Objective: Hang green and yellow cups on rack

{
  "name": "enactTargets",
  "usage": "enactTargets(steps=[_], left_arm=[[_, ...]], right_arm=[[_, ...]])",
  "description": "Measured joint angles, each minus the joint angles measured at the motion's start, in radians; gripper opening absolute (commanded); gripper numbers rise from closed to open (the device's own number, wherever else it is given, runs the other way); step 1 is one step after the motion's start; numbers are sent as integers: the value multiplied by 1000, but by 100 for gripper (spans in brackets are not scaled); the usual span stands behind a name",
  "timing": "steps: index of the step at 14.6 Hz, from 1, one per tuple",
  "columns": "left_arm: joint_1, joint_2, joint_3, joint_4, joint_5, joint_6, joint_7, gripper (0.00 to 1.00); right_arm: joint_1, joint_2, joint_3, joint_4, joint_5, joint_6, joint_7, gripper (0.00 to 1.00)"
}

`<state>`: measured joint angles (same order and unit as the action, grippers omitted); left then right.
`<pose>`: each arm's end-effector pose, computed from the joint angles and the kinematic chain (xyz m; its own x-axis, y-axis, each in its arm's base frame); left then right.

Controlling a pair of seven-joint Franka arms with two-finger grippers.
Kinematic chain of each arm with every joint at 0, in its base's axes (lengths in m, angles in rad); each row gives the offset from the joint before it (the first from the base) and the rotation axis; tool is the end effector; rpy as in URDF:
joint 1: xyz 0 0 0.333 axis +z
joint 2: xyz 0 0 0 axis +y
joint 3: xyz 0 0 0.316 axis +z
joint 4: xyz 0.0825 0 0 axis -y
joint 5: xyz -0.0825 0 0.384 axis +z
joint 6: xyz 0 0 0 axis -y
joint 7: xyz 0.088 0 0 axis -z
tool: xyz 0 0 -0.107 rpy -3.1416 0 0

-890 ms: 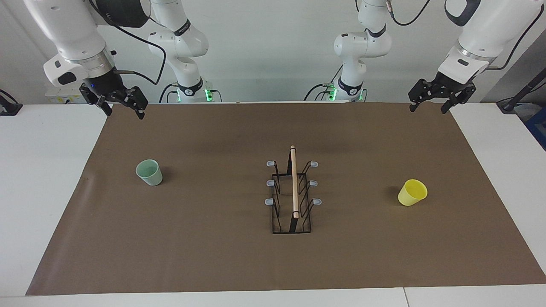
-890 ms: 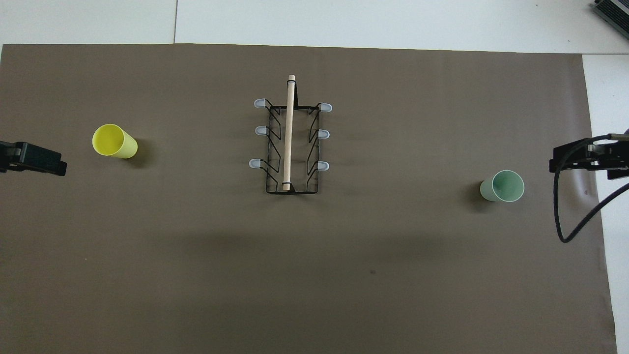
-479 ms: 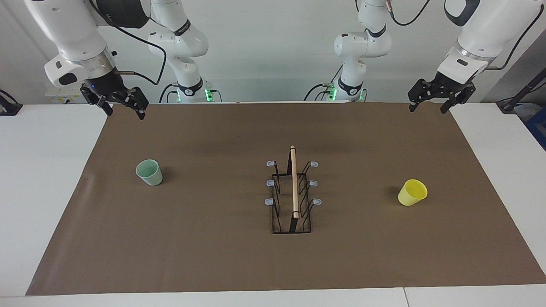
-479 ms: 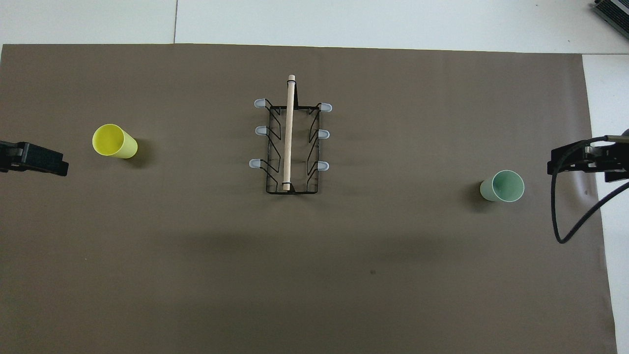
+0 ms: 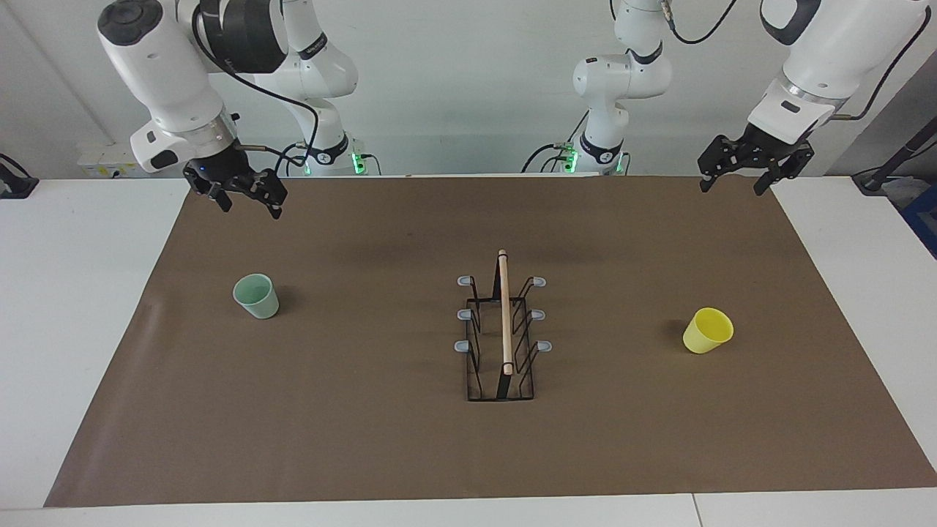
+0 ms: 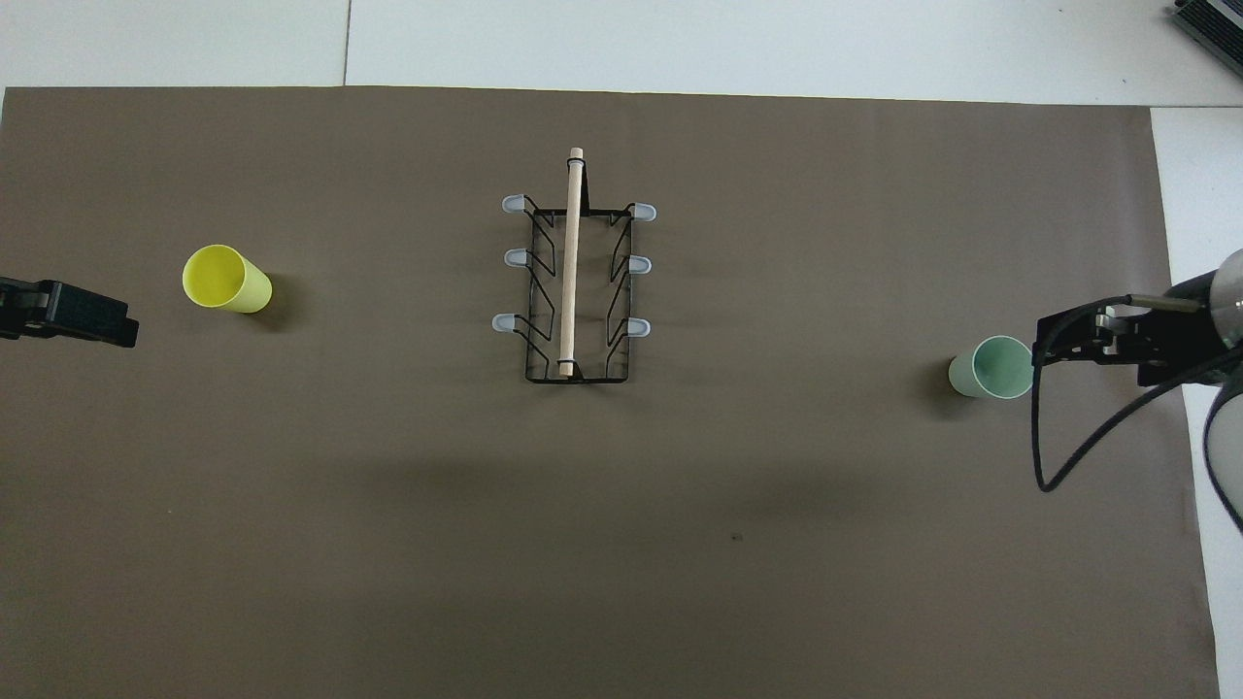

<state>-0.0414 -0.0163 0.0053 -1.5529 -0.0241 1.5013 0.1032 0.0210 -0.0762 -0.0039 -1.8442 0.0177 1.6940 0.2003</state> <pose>0.5420 -0.0223 0.6359 0.9895 -0.1405 -0.0326 -0.1396 -0.9898 0.0277 0.5307 0.0107 0.5468 0.9799 -0.1843 -0.0760 -0.1850 -0.9827 -0.0026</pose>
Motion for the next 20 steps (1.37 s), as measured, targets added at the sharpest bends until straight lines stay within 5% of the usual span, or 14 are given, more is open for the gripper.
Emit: enactTargets(steps=[4,9,20], left_arm=[[-2,0,-1,0,0,2,0,100],[-3,0,-9,0,0,4,2,100],[6,26,1,25,0,34,2,100]], right_arm=[[19,141,6,-21,-38,64,-141,100],[160,296,14,-24,-251,129,-305,100],[314,273,16,-286,-831,174,-880,100]])
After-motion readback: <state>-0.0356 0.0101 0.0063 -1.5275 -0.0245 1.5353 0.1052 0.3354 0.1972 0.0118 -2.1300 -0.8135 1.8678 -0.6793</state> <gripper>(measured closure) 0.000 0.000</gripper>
